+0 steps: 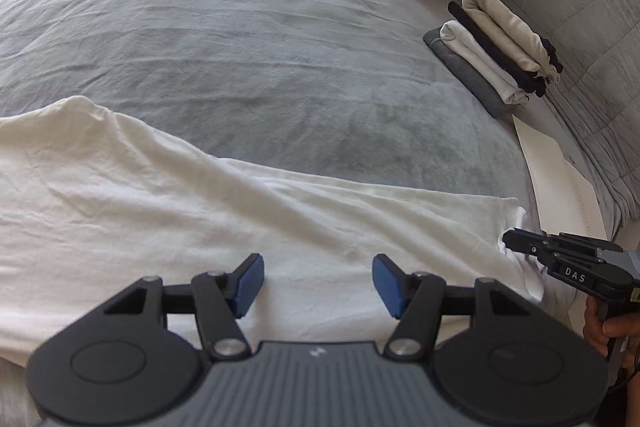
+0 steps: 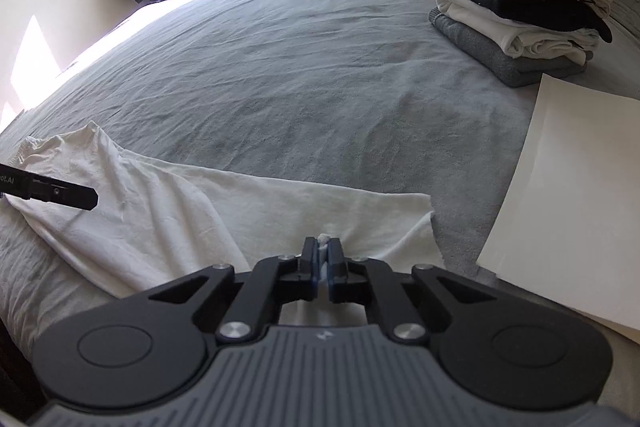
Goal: Fold clothes
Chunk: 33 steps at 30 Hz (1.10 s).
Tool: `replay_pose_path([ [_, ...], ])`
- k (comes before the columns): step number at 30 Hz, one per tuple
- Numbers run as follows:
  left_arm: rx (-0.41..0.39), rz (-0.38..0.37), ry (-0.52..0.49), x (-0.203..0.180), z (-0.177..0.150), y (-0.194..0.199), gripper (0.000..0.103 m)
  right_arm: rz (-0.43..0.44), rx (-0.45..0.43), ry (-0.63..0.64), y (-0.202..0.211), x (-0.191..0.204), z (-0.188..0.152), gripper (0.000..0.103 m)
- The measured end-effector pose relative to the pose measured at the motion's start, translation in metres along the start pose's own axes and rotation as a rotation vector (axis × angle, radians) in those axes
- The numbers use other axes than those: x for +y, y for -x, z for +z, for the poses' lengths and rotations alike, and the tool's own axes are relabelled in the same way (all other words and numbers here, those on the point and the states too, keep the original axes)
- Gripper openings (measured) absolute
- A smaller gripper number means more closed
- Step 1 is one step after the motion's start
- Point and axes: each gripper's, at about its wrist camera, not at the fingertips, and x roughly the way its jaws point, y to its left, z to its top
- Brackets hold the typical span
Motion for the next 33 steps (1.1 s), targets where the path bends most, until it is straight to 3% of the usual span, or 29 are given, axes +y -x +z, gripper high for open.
replay_pose_path([
  [8, -0.019, -0.012, 0.013, 0.008, -0.012, 0.003, 0.061, -0.143, -0.275, -0.011, 0.057, -0.004, 0.002, 0.004],
  [10, -0.024, -0.015, 0.016, 0.011, -0.015, 0.004, 0.061, -0.169, -0.277, -0.025, 0.054, -0.009, 0.005, 0.004],
  [13, -0.032, -0.018, 0.021, 0.014, -0.019, 0.006, 0.061, -0.193, -0.210, -0.028, 0.033, -0.015, 0.006, 0.004],
  [18, -0.051, 0.055, 0.038, 0.032, -0.006, 0.024, 0.061, -0.236, -0.102, -0.042, 0.002, -0.020, 0.001, 0.006],
  [21, -0.067, 0.112, 0.050, 0.046, 0.005, 0.036, 0.062, -0.233, -0.121, -0.046, 0.010, -0.015, 0.007, 0.014],
  [24, -0.094, 0.249, 0.082, 0.073, 0.023, 0.048, 0.062, -0.168, -0.125, -0.040, 0.018, -0.002, 0.024, 0.015],
  [27, -0.101, 0.284, 0.175, 0.101, 0.038, 0.049, 0.061, -0.037, -0.098, -0.030, 0.013, 0.017, 0.044, 0.020],
  [29, -0.130, 0.240, 0.233, 0.115, 0.043, 0.048, 0.060, 0.040, -0.087, -0.017, 0.003, 0.035, 0.058, 0.038],
  [33, -0.227, 0.158, 0.311, 0.134, 0.036, 0.046, 0.060, 0.175, -0.048, 0.033, -0.027, 0.079, 0.081, 0.043],
])
